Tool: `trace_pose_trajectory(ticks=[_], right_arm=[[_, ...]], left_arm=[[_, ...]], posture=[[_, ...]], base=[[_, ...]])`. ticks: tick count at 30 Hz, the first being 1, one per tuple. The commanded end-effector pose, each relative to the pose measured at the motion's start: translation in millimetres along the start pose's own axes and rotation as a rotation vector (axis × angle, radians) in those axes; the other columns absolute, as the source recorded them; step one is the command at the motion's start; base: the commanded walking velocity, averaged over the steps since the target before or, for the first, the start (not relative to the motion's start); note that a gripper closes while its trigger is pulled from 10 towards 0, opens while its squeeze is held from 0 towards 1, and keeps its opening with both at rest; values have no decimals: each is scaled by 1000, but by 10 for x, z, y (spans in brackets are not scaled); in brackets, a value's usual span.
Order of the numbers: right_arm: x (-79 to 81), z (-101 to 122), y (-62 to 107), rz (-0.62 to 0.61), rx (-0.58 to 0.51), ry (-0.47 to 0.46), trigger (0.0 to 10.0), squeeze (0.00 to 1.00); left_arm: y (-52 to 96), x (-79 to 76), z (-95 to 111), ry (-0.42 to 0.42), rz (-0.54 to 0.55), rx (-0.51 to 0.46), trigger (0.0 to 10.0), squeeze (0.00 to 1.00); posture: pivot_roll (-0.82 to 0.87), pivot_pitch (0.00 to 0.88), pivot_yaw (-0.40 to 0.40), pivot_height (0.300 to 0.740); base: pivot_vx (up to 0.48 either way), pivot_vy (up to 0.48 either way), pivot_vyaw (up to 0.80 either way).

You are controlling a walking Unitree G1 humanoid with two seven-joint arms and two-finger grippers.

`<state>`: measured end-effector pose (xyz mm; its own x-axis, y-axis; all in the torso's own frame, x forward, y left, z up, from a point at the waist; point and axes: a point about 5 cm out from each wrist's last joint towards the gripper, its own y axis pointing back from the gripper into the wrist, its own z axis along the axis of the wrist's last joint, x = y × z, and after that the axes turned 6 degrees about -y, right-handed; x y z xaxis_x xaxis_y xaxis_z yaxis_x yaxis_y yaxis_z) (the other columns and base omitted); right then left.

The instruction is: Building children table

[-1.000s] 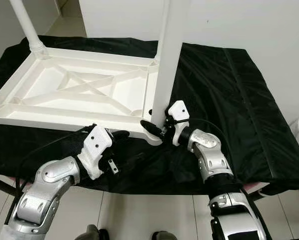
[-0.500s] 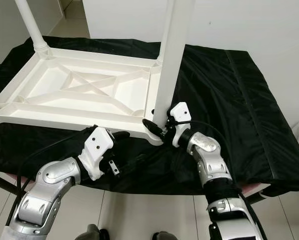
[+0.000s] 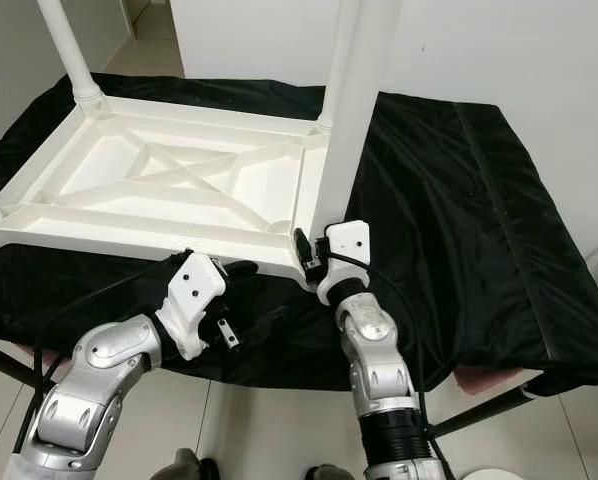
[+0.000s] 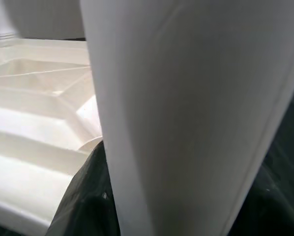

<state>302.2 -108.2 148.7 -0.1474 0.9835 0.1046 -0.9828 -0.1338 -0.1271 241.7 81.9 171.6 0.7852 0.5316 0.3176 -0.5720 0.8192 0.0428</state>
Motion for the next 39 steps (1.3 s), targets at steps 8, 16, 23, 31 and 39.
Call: trace_pose_trajectory(ticks=[8, 16, 23, 31, 39], right_arm=[[31, -87, 76, -42, 39, -28, 10000, 0], [-61, 56, 126, 67, -25, -44, 10000, 1000], [-131, 42, 156, 232, 21, -58, 10000, 0], [-278, 51, 55, 597, 80, 103, 10000, 0], [-258, 59, -178, 703, 104, 159, 10000, 0]], left_arm=[[11, 65, -27, 3, 133, 23, 10000, 0], [13, 83, -18, -1, 136, 23, 10000, 0], [21, 81, -21, 0, 138, 25, 10000, 0], [14, 101, -19, -6, 132, 28, 10000, 0], [5, 94, -19, -16, 129, 34, 10000, 0]], posture=[[-88, 89, 2, 740], [-90, 95, 6, 740], [-90, 98, 12, 740], [-92, 100, 25, 740], [-83, 106, 26, 740]], base=[[0, 0, 0], [0, 0, 0], [0, 0, 0], [0, 0, 0], [0, 0, 0]])
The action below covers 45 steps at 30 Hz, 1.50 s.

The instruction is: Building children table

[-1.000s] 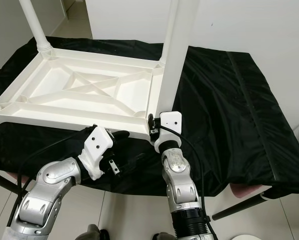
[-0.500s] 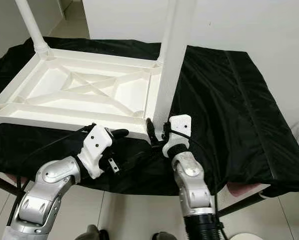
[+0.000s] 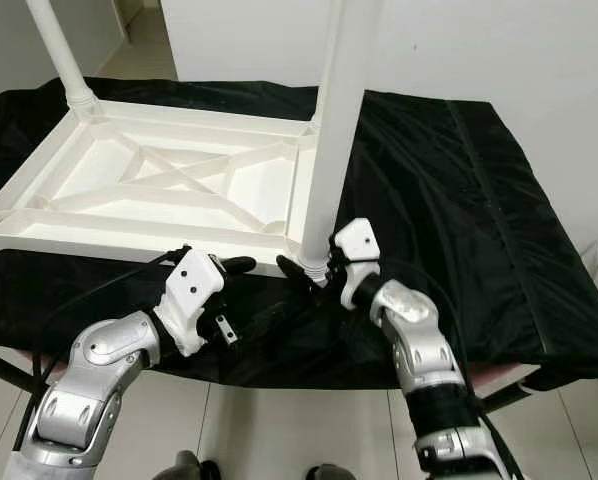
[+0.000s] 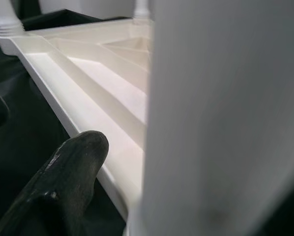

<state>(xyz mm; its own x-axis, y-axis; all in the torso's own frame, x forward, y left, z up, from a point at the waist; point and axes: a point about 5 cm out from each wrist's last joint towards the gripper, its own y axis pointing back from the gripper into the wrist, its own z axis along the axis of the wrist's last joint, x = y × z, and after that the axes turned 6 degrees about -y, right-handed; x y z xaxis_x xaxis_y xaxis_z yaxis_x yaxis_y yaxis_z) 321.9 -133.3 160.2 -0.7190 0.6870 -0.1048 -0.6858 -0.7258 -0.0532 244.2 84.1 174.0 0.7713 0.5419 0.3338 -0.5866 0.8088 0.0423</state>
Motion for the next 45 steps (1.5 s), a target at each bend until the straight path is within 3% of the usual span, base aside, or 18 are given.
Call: trace_pose_trajectory(ticks=[1, 2, 3, 4, 5, 7, 18, 19, 20, 21, 30, 32, 33, 35, 37, 39, 44, 45], right_arm=[[9, -61, -13, 28, 34, 7, 10000, 0], [7, -69, -34, 47, 43, 7, 8392, 0], [7, -69, -34, 47, 43, 7, 8392, 0], [2, -72, -43, 65, 49, 10, 7451, 0], [2, -72, -43, 65, 49, 10, 7451, 0], [-17, -101, -35, 100, 62, -1, 0, 0], [-37, -185, 6, 108, 68, -33, 0, 0], [-35, -192, 9, 95, 65, -38, 1961, 0], [-35, -192, 9, 95, 65, -38, 1961, 0], [-35, -191, 8, 66, 59, -42, 10000, 0], [-54, -199, 18, -185, 30, -28, 10000, 0], [-54, -199, 18, -185, 30, -28, 10000, 0], [-25, -200, 26, -254, 10, -48, 10000, 0], [-25, -200, 26, -254, 10, -48, 10000, 0], [59, -209, 32, -390, -15, -83, 10000, 0], [59, -209, 32, -390, -15, -83, 10000, 0], [216, -266, 7, -660, -6, -123, 10000, 0], [216, -266, 7, -660, -6, -123, 10000, 0]], left_arm=[[0, 54, -33, 0, 112, 29, 10000, 0], [2, 54, -32, 0, 113, 30, 10000, 0], [2, 54, -32, 0, 113, 30, 10000, 0], [4, 56, -30, 0, 115, 31, 10000, 0], [4, 56, -30, 0, 115, 31, 10000, 0], [8, 56, -31, 0, 117, 33, 10000, 0], [19, 61, -31, 1, 121, 37, 10000, 0], [21, 64, -34, 0, 122, 39, 10000, 0], [21, 64, -34, 0, 122, 39, 10000, 0], [23, 70, -38, 0, 123, 41, 10000, 0], [46, 141, -58, 16, 178, 44, 10000, 0], [46, 141, -58, 16, 178, 44, 10000, 0], [53, 172, -68, 27, 207, 45, 10000, 0], [53, 172, -68, 27, 207, 45, 10000, 0], [62, 247, -84, 58, 282, 45, 10000, 0], [62, 247, -84, 58, 282, 45, 10000, 0], [90, 366, -126, 84, 407, 68, 10000, 0], [90, 366, -126, 84, 407, 68, 10000, 0]], posture=[[-83, 106, 26, 740], [-82, 107, 25, 740], [-82, 107, 25, 740], [-79, 109, 25, 740], [-79, 109, 25, 740], [-79, 109, 25, 740], [-75, 124, 25, 740], [-75, 123, 26, 740], [-75, 123, 26, 740], [-75, 124, 26, 740], [-81, 132, 21, 740], [-81, 132, 21, 740], [-83, 132, 22, 740], [-83, 132, 22, 740], [-92, 136, 22, 740], [-92, 136, 22, 740], [-94, 142, 19, 740], [-94, 142, 19, 740]], base=[[0, 0, 0], [0, 0, 0], [0, 0, 0], [0, 0, 0], [0, 0, 0], [0, 0, 0], [0, 0, 0], [0, 0, 0], [0, 0, 0], [0, 0, 0], [0, 0, 0], [0, 0, 0], [0, 0, 0], [0, 0, 0], [0, 0, 0], [0, 0, 0], [0, 0, 0], [0, 0, 0]])
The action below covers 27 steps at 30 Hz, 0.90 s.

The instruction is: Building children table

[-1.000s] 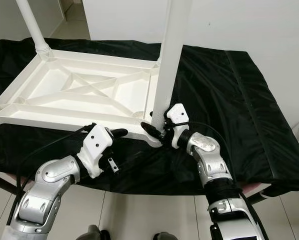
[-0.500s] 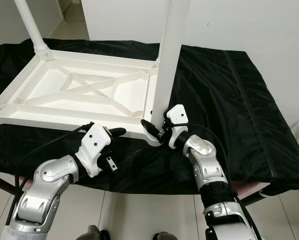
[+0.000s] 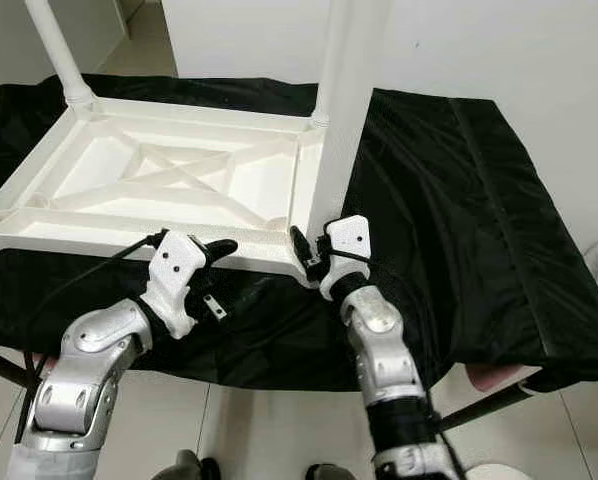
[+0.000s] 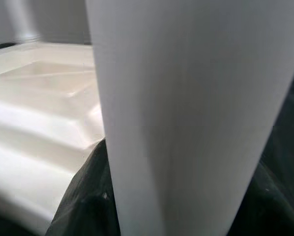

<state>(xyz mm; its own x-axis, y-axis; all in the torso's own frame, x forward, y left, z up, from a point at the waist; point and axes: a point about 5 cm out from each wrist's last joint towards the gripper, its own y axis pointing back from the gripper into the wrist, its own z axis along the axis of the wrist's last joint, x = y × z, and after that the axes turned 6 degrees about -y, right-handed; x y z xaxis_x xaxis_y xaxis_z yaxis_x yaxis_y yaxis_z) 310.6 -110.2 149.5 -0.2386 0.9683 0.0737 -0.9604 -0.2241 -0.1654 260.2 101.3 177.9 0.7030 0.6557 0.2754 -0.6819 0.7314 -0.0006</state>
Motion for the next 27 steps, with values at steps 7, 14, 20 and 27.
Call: trace_pose_trajectory(ticks=[7, 14, 20, 27], right_arm=[[52, -115, -2, -188, 61, -8, 10000, 0], [68, -62, -12, -194, 50, -5, 10000, 0], [119, -87, -8, -179, 66, -16, 10000, 0], [161, -78, -4, -153, 58, -31, 10000, 31]], left_arm=[[18, 271, -86, 33, 408, 76, 10000, 0], [-3, 254, -59, 76, 445, 49, 10000, 0], [-25, 215, -55, 80, 441, 41, 10000, 0], [-89, 217, -28, 92, 481, 27, 10000, 0]], posture=[[-93, 142, 10, 740], [-87, 126, -1, 740], [-85, 118, -5, 740], [-89, 115, -3, 740]], base=[[0, 0, 0], [0, 0, 0], [0, 0, 0], [0, 0, 0]])
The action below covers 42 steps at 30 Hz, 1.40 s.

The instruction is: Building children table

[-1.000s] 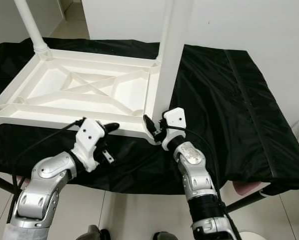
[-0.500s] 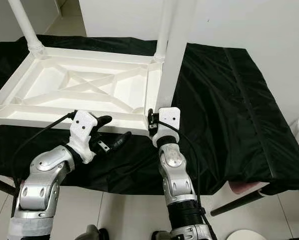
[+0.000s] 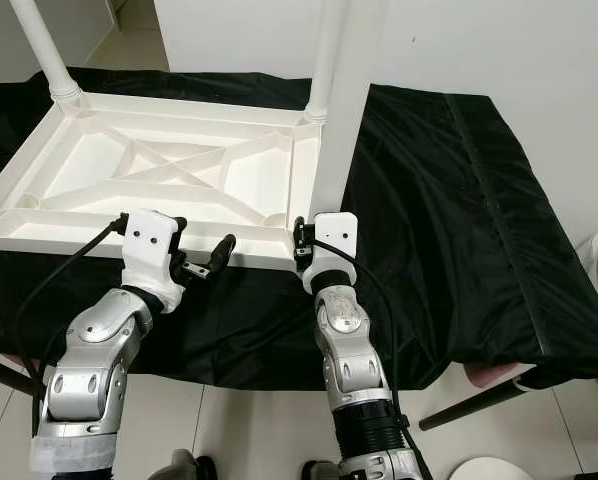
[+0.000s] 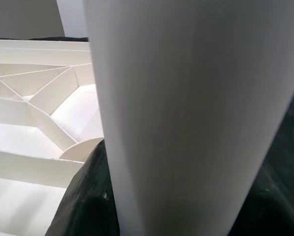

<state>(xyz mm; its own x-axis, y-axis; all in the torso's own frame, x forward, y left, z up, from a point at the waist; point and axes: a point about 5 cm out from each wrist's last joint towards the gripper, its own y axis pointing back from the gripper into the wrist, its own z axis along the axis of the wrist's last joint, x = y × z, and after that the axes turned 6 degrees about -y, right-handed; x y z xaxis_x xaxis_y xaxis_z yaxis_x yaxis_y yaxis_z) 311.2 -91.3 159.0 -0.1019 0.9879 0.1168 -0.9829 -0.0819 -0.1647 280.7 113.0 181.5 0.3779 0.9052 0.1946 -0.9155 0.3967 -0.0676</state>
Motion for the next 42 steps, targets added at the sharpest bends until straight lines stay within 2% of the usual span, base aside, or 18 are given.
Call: trace_pose_trajectory(ticks=[1, 2, 7, 8, 20, 26, 27, 30, 42], right_arm=[[-36, -146, 58, -6, 71, -10, 10000, 31], [-39, -139, 60, -10, 67, -10, 10000, 1000], [-45, -127, 60, -12, 62, -12, 10000, 1000], [-53, -124, 60, -12, 60, -11, 10000, 0], [-74, -104, 69, -12, 45, -6, 10000, 0], [-101, -28, 103, 26, -20, 5, 10000, 0], [-150, -13, 137, 45, -50, 13, 10000, 0], [-207, -7, 148, 45, -65, 19, 10000, 0], [-218, 45, 132, 58, -88, 19, 10000, 0]], left_arm=[[-31, -30, 3, 27, 70, -3, 10000, 0], [-39, -24, 6, 29, 78, -4, 10000, 0], [-66, 8, 20, 34, 110, -12, 10000, 0], [-76, 18, 25, 33, 118, -14, 10000, 0], [-87, 68, 41, 46, 155, -20, 10000, 0], [-44, 139, 12, 42, 192, -16, 10000, 0], [6, 144, -43, 35, 190, -11, 10000, 0], [34, 147, -77, 34, 196, -8, 10000, 0], [-25, 193, -21, 55, 235, -27, 10000, 0]], posture=[[-89, 115, -3, 740], [-92, 113, 0, 740], [-94, 112, 4, 740], [-95, 113, 5, 740], [-99, 119, 9, 740], [-100, 127, 10, 740], [-105, 128, 10, 740], [-109, 134, 8, 740], [-122, 148, 4, 740]], base=[[0, 0, 0], [0, 0, 0], [0, 0, 0], [0, 0, 0], [0, 0, 0], [0, 0, 0], [0, 0, 0], [0, 0, 0], [0, 0, 0]])
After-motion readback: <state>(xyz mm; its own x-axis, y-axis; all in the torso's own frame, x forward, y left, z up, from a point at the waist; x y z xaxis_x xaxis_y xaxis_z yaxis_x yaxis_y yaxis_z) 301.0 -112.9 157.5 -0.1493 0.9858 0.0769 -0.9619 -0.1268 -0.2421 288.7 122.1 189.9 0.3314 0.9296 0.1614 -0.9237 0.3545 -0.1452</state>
